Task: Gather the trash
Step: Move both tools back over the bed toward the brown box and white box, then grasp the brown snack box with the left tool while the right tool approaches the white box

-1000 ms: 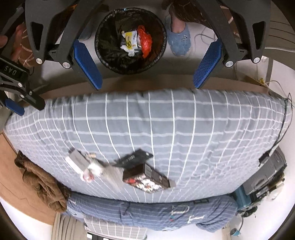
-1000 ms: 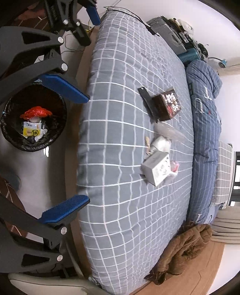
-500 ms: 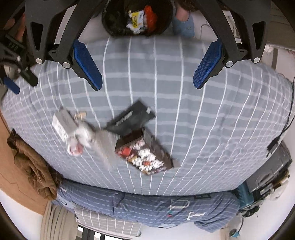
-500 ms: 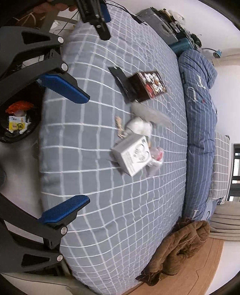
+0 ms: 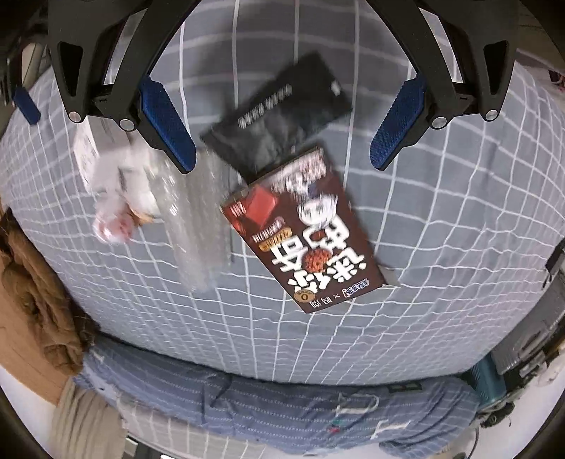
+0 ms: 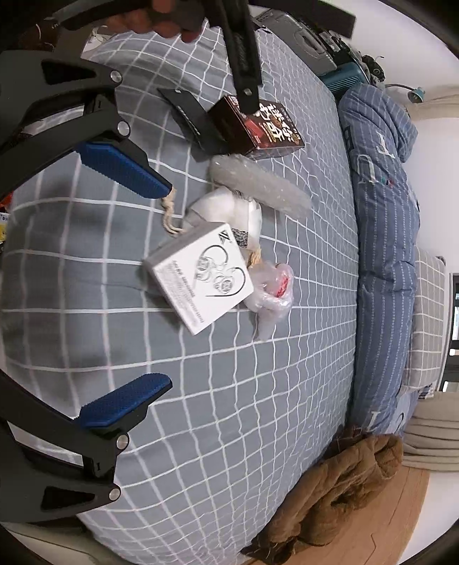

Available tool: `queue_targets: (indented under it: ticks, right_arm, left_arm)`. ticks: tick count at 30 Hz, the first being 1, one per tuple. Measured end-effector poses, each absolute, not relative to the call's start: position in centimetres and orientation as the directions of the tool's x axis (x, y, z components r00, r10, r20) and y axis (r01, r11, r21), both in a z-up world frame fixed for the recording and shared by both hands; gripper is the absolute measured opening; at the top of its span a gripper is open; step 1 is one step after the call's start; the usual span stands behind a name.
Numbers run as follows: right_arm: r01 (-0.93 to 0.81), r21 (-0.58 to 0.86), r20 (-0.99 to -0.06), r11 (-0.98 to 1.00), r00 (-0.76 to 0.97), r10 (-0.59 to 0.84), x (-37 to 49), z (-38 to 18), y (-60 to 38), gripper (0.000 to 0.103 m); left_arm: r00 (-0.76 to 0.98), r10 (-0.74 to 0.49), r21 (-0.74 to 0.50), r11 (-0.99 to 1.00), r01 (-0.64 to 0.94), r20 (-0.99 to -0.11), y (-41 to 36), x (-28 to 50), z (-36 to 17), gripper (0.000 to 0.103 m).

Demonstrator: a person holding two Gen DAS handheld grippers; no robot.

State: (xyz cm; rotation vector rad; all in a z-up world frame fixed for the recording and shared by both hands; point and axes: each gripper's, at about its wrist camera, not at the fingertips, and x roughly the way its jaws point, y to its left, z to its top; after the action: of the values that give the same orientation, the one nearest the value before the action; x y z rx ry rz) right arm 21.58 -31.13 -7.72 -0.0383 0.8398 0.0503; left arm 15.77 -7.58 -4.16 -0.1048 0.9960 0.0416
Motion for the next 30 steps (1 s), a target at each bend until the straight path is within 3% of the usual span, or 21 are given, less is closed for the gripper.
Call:
queue_targets:
  ticks: [26, 30]
  right_arm:
    - [-0.104, 0.045, -0.771, 0.994, 0.629, 0.101, 26.3, -11.0, -30.6, 0.095]
    - [-0.103, 0.047, -0.773, 0.994, 0.627, 0.102, 26.2, -10.9, -30.5, 0.089]
  left_arm:
    - [0.465, 0.059, -0.027, 0.984, -0.175, -0.884, -7.6, 22.6, -7.0, 0.098]
    - [0.467, 0.038, -0.051, 0.983, -0.176, -0.883, -7.6, 22.3, -5.9, 0.097]
